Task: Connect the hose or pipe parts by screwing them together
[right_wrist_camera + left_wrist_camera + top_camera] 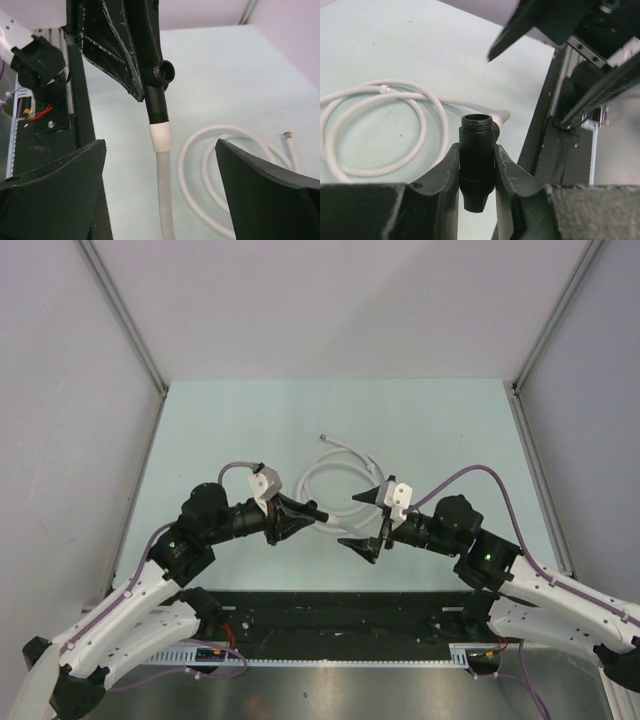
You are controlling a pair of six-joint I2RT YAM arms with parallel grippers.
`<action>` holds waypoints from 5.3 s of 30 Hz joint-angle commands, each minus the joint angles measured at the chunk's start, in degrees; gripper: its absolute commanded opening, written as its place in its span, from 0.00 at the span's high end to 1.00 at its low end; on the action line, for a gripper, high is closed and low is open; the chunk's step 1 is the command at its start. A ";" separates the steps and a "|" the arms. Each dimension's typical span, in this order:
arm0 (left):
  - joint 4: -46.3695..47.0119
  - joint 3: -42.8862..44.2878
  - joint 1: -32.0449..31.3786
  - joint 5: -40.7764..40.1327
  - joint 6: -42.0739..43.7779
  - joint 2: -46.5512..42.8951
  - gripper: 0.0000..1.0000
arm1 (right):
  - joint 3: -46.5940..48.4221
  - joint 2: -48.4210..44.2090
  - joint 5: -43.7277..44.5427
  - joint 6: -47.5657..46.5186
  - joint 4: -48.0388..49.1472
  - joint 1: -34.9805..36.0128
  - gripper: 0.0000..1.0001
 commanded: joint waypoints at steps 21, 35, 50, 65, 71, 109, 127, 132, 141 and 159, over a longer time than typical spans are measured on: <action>-1.12 4.61 0.37 -9.93 -60.15 -6.23 1.00 | 0.17 6.07 31.43 -26.65 8.68 18.56 0.37; -1.39 4.26 0.99 -3.87 -64.55 -3.77 1.00 | 0.26 11.26 32.14 -30.43 15.27 20.06 0.87; 16.78 -3.12 0.99 4.46 -9.12 -7.38 1.00 | 2.28 7.84 -5.73 -4.35 6.23 6.53 1.00; 19.09 -6.47 -0.24 9.58 15.09 -3.42 1.00 | 2.28 8.81 -25.72 9.47 3.15 -9.21 0.88; 19.88 -5.50 -0.15 -4.86 -4.66 -6.31 1.00 | 1.93 3.98 -6.91 8.15 -0.46 -8.33 0.33; -2.27 1.44 -0.07 -8.79 -58.24 -4.92 1.00 | -2.64 14.78 27.32 -26.75 24.33 20.94 1.00; 9.49 -4.70 -0.07 8.67 14.17 -5.62 1.00 | -1.06 14.33 -26.72 -0.31 15.62 -0.94 1.00; 14.60 -7.25 -0.07 13.09 18.32 -5.18 1.00 | -0.97 16.45 -35.36 4.11 16.24 -4.90 1.00; 16.19 -5.85 -0.07 -0.83 6.58 -5.00 1.00 | -0.88 9.34 -10.91 4.81 8.95 -4.90 0.40; -9.03 6.89 -0.07 -20.05 -53.80 -3.16 1.00 | -1.85 7.13 38.28 -34.11 21.07 18.20 0.06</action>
